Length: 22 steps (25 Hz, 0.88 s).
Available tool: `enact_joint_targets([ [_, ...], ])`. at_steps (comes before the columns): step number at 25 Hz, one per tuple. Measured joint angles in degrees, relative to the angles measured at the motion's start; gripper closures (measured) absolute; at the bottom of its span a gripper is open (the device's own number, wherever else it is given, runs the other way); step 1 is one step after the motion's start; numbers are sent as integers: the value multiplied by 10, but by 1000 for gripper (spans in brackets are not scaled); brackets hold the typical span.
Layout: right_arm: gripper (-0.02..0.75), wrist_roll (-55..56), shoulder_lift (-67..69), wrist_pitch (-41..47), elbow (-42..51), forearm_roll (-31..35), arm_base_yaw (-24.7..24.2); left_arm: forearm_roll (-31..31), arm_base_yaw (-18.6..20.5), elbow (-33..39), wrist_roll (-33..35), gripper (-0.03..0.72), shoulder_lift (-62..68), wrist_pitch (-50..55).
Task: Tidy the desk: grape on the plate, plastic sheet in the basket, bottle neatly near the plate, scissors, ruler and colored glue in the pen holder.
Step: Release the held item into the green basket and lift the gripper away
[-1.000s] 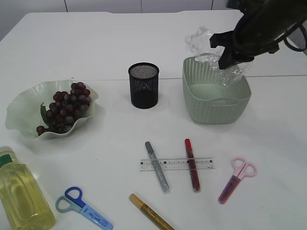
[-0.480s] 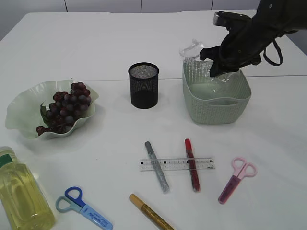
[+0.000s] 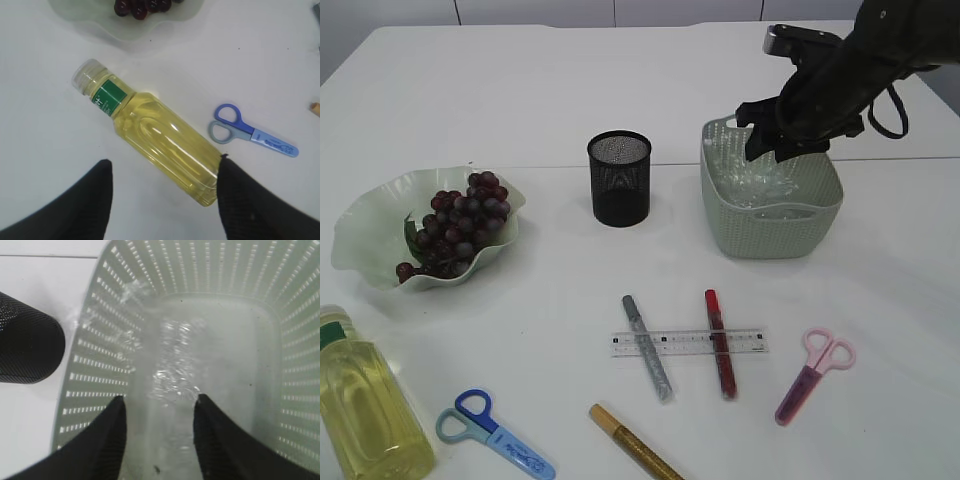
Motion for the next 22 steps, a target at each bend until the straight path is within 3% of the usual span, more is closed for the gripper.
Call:
enact_joint_targets([
  [3,250,0,0,0,-6,1,0,0,0,0,0,211,0,0],
  [6,190,0,-3,5,-16,1,0,0,0,0,0,211,0,0],
  [15,174,0,-81,44,-32,1,0,0,0,0,0,212,0,0],
  [22,174,13,-152,152,-32,1,0,0,0,0,0,212,0,1],
])
